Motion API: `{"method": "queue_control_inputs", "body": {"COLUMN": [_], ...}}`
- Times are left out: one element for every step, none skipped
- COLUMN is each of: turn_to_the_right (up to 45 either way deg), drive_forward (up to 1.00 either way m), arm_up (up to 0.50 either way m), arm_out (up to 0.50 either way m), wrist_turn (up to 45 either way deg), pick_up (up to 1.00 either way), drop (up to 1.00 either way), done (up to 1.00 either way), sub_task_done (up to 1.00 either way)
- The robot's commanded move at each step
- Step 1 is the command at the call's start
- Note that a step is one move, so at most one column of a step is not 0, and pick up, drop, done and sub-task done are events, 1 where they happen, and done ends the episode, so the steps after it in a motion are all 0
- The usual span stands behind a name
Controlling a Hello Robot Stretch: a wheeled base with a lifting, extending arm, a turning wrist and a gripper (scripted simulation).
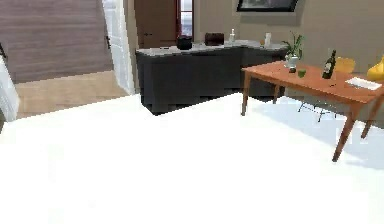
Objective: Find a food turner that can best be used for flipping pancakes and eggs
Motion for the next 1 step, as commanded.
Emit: {"method": "queue_control_inputs", "body": {"turn_to_the_right": [3.0], "drive_forward": [0.0], "arm_up": [0.0], "arm_out": [0.0], "wrist_turn": [0.0], "pick_up": [0.0], "drop": [0.0], "done": [0.0], "sub_task_done": [0.0]}}
